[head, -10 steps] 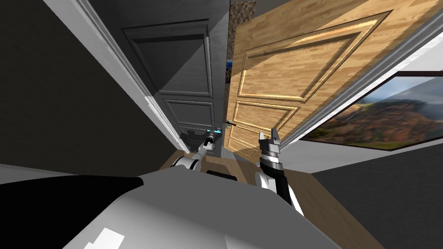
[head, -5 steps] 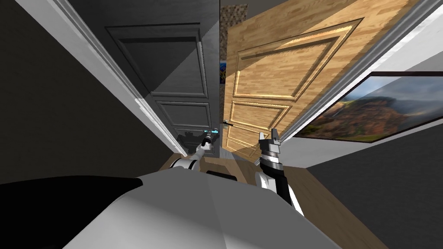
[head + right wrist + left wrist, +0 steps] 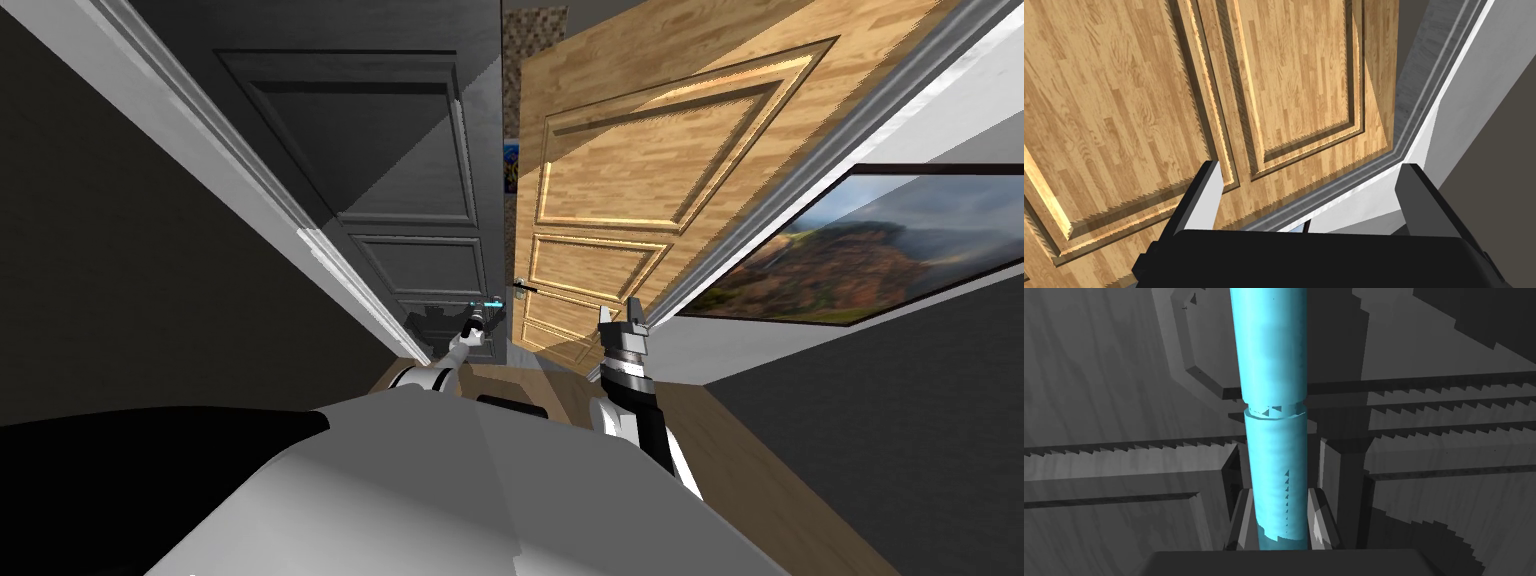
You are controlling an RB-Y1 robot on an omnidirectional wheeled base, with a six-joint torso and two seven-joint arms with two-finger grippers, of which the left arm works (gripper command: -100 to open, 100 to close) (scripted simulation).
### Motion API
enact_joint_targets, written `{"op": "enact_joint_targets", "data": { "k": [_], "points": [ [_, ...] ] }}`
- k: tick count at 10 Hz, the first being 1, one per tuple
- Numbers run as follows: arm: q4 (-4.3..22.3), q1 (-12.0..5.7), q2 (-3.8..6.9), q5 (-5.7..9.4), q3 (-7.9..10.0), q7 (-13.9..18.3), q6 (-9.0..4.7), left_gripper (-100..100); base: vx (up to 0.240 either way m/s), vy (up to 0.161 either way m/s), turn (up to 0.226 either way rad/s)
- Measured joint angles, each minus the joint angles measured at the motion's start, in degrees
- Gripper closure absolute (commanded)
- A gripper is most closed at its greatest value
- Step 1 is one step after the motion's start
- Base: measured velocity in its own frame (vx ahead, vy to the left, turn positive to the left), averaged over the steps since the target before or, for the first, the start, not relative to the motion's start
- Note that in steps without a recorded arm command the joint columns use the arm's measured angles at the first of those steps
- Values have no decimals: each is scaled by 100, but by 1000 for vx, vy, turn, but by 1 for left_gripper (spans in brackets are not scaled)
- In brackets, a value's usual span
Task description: Push the door open
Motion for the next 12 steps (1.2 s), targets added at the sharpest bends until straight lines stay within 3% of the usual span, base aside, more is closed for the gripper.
{"op": "enact_joint_targets", "data": {
  "k": [3, 4, 5, 6, 7, 8, 9, 10, 11, 12],
  "points": [
    [249, -129, 31, 20, 80, -55, -134, 100, 16, 5, -32],
    [335, -152, 58, 49, 214, -108, -185, 100, 60, 23, -109],
    [85, 8, 83, 63, 311, -153, -72, 100, 42, 14, -12],
    [207, -38, 159, 76, 348, -137, -120, 100, 36, 8, -52],
    [109, 4, 153, 90, 433, -178, -88, 100, 32, 5, -34],
    [255, -78, 198, 103, 475, -195, -133, 100, 40, 5, -60],
    [414, -105, 280, 115, 522, -168, -268, 100, 48, 7, -88],
    [242, -24, 240, 135, 650, -250, -206, 100, 30, 12, -42],
    [358, -105, 286, 154, 716, -296, -207, 100, 39, 7, -45],
    [478, -109, 396, 166, 759, -253, -301, 100, 53, 3, -77]
  ]
}}
